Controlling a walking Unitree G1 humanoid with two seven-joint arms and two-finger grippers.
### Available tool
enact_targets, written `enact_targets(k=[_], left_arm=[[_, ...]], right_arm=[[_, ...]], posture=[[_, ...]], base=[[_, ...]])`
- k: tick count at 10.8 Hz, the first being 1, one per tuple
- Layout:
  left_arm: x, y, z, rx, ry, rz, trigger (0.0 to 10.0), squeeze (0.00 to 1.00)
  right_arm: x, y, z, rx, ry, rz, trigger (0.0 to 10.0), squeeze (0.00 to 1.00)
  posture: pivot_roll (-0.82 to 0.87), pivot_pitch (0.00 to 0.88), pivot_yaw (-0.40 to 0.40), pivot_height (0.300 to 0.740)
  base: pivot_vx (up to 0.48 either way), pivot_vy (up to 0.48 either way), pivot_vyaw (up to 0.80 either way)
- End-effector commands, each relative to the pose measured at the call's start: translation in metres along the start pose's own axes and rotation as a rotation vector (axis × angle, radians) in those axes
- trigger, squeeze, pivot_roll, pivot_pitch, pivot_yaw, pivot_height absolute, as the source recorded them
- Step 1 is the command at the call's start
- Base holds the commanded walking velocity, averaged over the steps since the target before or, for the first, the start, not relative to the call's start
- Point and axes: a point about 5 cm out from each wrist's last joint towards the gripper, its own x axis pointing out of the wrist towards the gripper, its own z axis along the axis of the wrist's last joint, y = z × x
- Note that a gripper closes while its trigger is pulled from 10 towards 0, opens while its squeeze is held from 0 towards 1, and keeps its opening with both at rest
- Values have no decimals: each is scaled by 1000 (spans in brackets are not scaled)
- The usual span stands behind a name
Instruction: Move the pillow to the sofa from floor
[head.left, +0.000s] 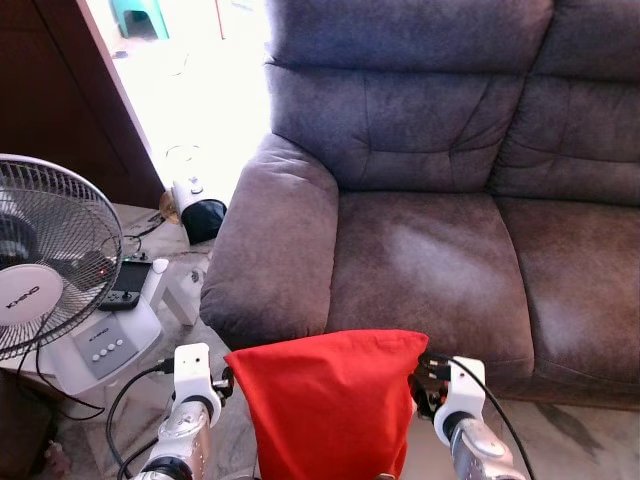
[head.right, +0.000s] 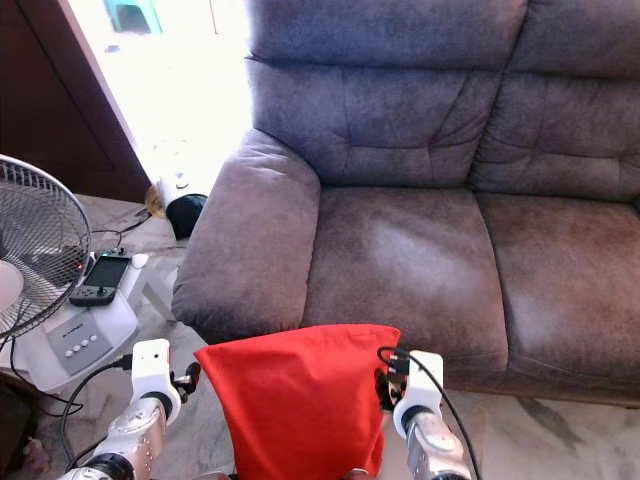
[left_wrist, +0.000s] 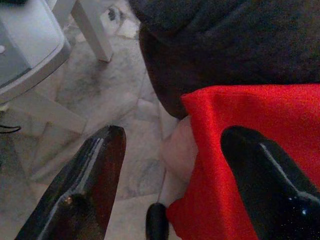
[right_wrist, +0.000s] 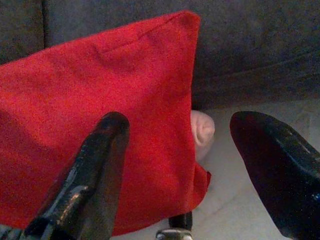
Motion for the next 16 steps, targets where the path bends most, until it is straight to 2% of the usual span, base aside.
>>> enact_targets(k=[1, 3, 5, 6, 10, 13, 14, 16], left_arm=[[-1, -2, -1, 3, 0, -8, 10000, 0], [-1, -2, -3, 17, 3, -12, 10000, 0], [-1, -4, -3, 25, 2, -21, 10000, 0], [-1, -4, -2, 27, -1, -24, 10000, 0], [-1, -8, -4, 37, 7, -37, 10000, 0], [-1, -3, -2, 27, -1, -14, 10000, 0], [0, -1, 4, 32, -39, -1, 10000, 0], [4, -1, 32, 44, -182, 8, 10000, 0]], right_arm=[[-3, -1, -9, -6, 33, 4, 10000, 0], [-4, -4, -13, -40, 73, 2, 10000, 0], [-4, -6, -15, -35, 89, -14, 10000, 0], [-4, -6, -16, -32, 90, -16, 10000, 0], [-4, -6, -15, -41, 87, -2, 10000, 0], [-2, -4, -8, -45, 52, -18, 10000, 0], [-1, -5, -5, -34, 28, -34, 10000, 0], [3, -8, 24, -35, -112, -55, 10000, 0]], posture=[[35, 116, -2, 740], [35, 110, 2, 740], [35, 93, 6, 735], [35, 85, 7, 720], [34, 70, 6, 706], [38, 89, 3, 687], [37, 94, 3, 687], [40, 107, 2, 687]], base=[[0, 0, 0], [0, 0, 0], [0, 0, 0], [0, 0, 0], [0, 0, 0], [0, 0, 0], [0, 0, 0], [0, 0, 0]])
